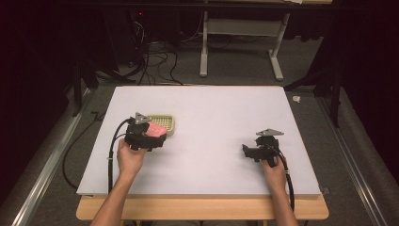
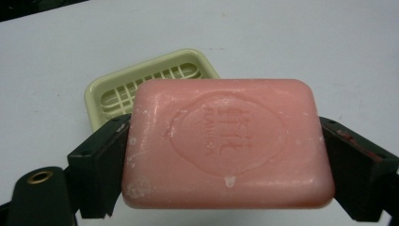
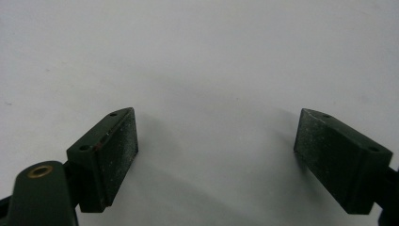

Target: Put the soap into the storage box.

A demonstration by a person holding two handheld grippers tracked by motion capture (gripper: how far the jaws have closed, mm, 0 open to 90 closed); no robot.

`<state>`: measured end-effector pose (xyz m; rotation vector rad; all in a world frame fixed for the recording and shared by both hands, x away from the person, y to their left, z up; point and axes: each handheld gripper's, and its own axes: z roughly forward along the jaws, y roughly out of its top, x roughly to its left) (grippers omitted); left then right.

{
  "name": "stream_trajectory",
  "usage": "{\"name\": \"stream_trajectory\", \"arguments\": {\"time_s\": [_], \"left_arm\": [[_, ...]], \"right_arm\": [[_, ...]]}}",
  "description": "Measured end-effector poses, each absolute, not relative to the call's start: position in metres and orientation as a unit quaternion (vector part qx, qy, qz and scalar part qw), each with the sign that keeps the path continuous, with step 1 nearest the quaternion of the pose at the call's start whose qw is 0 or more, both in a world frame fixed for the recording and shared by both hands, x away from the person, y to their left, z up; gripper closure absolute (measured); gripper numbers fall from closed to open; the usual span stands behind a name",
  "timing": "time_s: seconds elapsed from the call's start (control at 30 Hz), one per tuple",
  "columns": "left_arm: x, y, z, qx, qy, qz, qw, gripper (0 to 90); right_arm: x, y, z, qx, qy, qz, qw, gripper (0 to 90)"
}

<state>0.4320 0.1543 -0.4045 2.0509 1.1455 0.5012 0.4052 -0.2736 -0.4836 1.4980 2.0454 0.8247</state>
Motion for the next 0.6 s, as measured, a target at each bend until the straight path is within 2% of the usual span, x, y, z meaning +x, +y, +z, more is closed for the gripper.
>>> {"name": "stream_trajectory", "arguments": {"time_s": [0.6], "left_arm": [[0.456, 0.148, -0.402, 0.796, 0.458, 0.195, 0.346, 13.7]], "right_arm": [[0.405, -0.274, -0.484, 0.546, 0.746, 0.301, 0.236, 14.6]]}}
